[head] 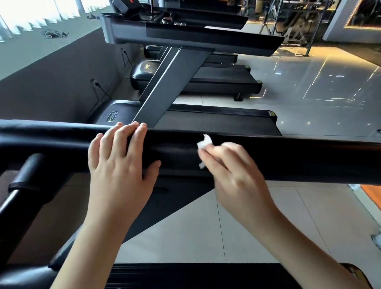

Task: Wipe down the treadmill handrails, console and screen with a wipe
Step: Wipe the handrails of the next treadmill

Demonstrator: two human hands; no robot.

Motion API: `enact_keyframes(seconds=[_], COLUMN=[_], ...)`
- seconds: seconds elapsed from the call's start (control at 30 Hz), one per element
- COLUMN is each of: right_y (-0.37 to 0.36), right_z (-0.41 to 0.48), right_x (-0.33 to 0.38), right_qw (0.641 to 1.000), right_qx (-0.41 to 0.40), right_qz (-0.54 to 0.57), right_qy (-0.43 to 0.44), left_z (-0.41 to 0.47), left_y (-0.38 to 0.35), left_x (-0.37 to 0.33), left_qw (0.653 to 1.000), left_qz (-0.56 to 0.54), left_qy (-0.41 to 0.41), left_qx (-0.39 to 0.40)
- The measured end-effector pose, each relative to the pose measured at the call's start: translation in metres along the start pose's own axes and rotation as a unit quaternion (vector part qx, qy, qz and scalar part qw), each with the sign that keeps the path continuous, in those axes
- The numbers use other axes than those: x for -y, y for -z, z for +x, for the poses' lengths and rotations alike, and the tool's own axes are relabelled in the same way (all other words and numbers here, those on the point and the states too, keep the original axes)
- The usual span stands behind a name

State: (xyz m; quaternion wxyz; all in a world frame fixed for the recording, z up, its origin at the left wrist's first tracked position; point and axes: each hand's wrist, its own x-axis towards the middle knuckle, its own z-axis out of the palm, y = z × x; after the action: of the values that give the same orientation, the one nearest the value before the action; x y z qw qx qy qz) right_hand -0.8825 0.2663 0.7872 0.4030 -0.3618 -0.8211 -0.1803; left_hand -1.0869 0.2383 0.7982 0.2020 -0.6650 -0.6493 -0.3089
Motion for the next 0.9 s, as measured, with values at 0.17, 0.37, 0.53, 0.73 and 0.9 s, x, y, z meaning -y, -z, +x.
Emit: enact_keyframes(seconds=[0.17,0.37,0.53,0.73,0.9], right_y=[-0.002,-0.009,-0.023,-0.019,-0.030], right_z=[0.001,-0.013,-0.004,-0.025,-0.009], right_x=[-0.008,0.004,0.004,-0.012,0.007], right_qw=[0.997,0.999,0.997,0.987,0.985], right_qx=[-0.064,0.017,-0.068,0.020,0.011], right_qz=[-0.008,-0.020,-0.017,-0.069,-0.032], right_qy=[-0.041,0.029,0.036,0.143,0.169], left_z=[0.001,-0.001,-0.001,-0.001,-0.002], left_y=[-0.001,-0.001,-0.003,-0.002,-0.004], left_x=[-0.002,0.003,0.003,0.008,0.009], left_qw=[1.000,1.000,1.000,0.999,0.999], left_qz=[-0.005,-0.007,-0.005,-0.004,-0.003], left_qy=[0.003,-0.011,-0.012,-0.029,-0.031], left_qx=[-0.012,-0.013,-0.013,-0.015,-0.022])
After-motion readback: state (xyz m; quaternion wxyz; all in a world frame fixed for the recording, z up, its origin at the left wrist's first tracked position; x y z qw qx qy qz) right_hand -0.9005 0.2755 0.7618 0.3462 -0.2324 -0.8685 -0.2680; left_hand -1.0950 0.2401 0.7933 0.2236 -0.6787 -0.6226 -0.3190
